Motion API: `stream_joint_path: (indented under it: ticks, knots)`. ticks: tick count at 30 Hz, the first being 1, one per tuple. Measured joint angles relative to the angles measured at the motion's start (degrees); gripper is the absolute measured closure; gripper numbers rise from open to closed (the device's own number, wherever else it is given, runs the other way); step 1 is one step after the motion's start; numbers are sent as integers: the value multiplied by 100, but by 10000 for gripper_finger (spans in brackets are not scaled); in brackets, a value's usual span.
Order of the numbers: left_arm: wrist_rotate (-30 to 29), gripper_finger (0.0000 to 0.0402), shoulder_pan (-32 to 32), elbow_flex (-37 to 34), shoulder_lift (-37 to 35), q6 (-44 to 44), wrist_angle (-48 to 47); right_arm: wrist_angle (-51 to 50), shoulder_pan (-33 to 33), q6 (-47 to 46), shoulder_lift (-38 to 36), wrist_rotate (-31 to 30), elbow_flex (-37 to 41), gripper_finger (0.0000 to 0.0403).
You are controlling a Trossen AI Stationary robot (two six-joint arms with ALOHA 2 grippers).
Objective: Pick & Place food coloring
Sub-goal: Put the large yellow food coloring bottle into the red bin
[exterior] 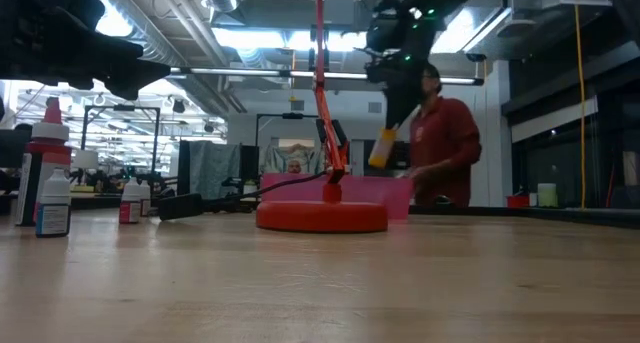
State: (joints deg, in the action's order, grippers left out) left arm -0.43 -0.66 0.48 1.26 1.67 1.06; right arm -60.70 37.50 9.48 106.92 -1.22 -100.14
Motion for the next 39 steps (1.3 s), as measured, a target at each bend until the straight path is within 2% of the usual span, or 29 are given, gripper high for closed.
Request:
stream_joint_path:
  ticks: [7,24,39]
  knots:
    - [0,130,-1,1,2,0,0,-127,-39,-19,563,293,-400,279]
    - [0,128,1,-1,-1,0,0,-120,-476,-81,894,413,-415,279]
    - [0,128,0,-1,0,0,0,83,-512,-16,1332,551,-411,276]
